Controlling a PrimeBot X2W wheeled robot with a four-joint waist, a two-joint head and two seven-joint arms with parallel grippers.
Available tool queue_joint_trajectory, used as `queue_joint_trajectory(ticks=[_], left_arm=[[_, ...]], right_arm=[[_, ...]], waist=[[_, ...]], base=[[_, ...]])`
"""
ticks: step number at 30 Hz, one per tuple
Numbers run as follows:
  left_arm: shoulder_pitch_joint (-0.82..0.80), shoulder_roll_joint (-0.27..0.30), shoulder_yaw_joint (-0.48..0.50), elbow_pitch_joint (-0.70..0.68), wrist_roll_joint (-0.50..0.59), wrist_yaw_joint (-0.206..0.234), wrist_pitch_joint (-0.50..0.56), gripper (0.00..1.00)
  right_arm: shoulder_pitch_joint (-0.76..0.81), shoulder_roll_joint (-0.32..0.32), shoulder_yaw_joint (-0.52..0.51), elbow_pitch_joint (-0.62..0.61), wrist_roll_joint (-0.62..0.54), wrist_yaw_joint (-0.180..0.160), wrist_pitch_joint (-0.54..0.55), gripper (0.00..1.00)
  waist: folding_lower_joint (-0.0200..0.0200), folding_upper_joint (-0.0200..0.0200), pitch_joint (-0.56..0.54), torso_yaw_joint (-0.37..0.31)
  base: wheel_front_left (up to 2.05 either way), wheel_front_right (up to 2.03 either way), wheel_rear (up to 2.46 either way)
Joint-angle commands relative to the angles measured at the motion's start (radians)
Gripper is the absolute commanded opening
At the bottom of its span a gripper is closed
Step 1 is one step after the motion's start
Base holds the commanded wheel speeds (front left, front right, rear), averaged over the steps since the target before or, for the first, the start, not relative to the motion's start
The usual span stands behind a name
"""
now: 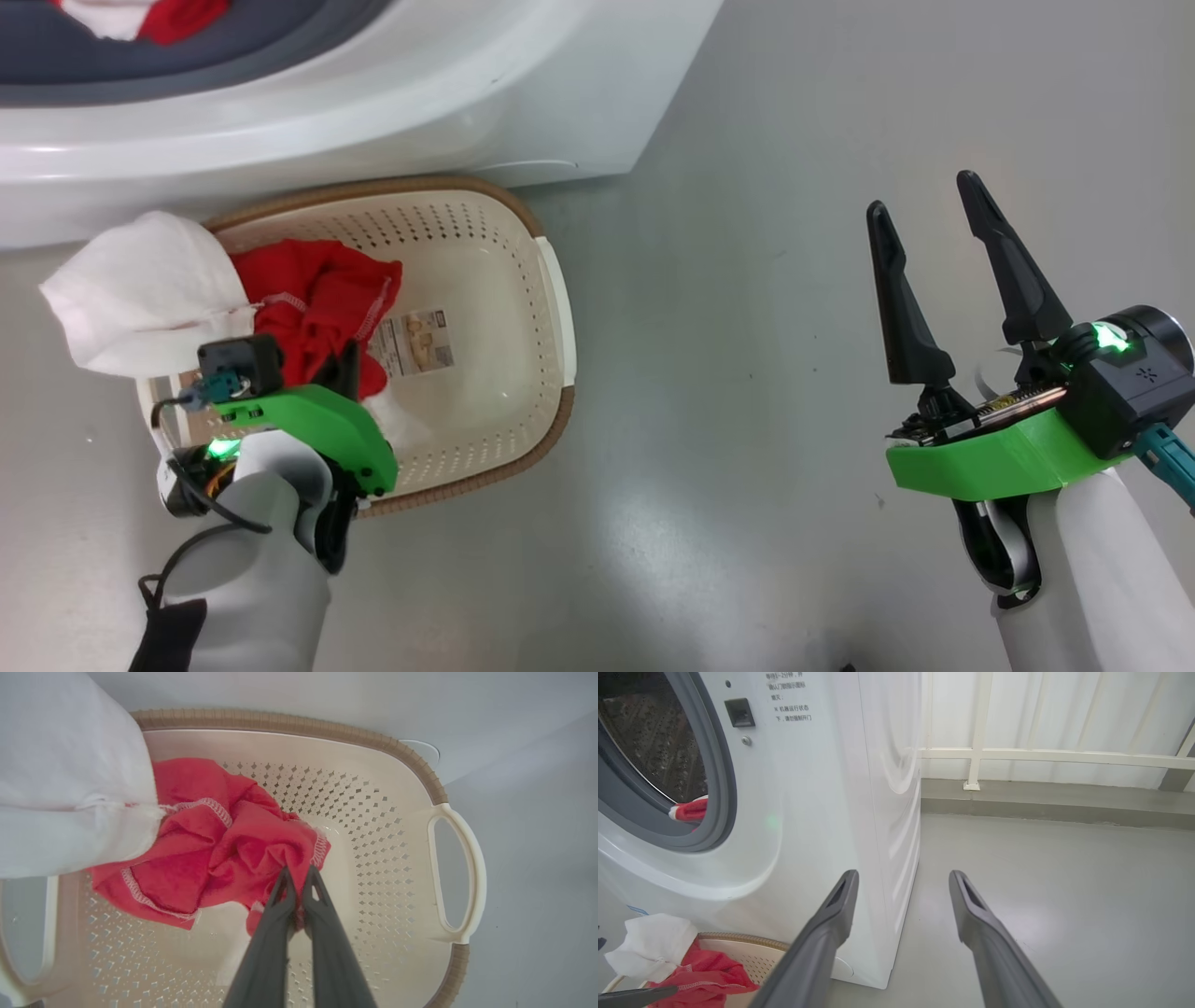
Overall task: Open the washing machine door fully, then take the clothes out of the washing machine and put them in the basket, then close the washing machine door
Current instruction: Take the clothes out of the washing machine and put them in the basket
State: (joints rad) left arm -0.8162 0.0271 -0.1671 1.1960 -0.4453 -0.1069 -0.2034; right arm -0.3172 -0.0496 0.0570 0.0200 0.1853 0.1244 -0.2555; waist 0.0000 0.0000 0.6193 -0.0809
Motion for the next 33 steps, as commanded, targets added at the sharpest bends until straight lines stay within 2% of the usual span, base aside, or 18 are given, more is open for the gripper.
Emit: queue_joint_trajectory(ticks=[1,4,8,18,21,22,23,24,33], left_arm=[[-0.006,0.028,0.023,0.013,-0.007,0.003,-0.002,0.00],[-0.026,0.029,0.031,0.049,-0.021,0.011,0.017,0.00],[-0.038,0.029,0.031,0.071,-0.039,-0.001,0.060,0.00],[-0.048,0.044,0.023,0.087,-0.061,-0.014,0.090,0.00],[-0.051,0.053,0.021,0.089,-0.059,-0.004,0.077,0.00],[-0.052,0.057,0.020,0.090,-0.058,0.003,0.066,0.16],[-0.053,0.058,0.019,0.090,-0.058,0.007,0.059,0.47],[-0.054,0.059,0.017,0.091,-0.057,0.012,0.054,0.99],[-0.057,0.069,-0.036,0.093,-0.013,0.025,0.003,1.00]], right_arm=[[-0.002,-0.001,0.027,-0.023,0.013,0.006,-0.006,1.00],[-0.010,-0.001,0.035,-0.020,0.017,0.006,-0.006,1.00],[-0.019,-0.001,0.043,-0.019,0.026,0.006,-0.006,1.00],[-0.035,-0.001,0.048,-0.019,0.044,0.006,-0.006,1.00],[-0.039,-0.001,0.050,-0.017,0.047,0.006,-0.006,1.00],[-0.040,-0.001,0.051,-0.017,0.048,0.006,-0.006,1.00],[-0.041,-0.001,0.051,-0.017,0.049,0.006,-0.006,1.00],[-0.042,-0.001,0.051,-0.016,0.049,0.006,-0.006,1.00],[-0.041,-0.001,0.042,-0.001,0.048,0.006,-0.006,1.00]], waist=[[0.0000,0.0000,0.028,-0.018],[0.0000,0.0000,0.039,-0.025],[0.0000,0.0000,0.054,-0.038],[0.0000,0.0000,0.097,-0.070],[0.0000,0.0000,0.105,-0.076],[0.0000,0.0000,0.106,-0.077],[0.0000,0.0000,0.107,-0.078],[0.0000,0.0000,0.106,-0.079],[0.0000,0.0000,0.076,-0.064]], base=[[0.00,0.00,0.00],[0.00,0.00,0.00],[0.00,0.00,0.00],[0.00,0.00,0.00],[0.00,0.00,0.00],[0.00,0.00,0.00],[0.00,0.00,0.00],[0.00,0.00,0.00],[0.00,0.00,0.00]])
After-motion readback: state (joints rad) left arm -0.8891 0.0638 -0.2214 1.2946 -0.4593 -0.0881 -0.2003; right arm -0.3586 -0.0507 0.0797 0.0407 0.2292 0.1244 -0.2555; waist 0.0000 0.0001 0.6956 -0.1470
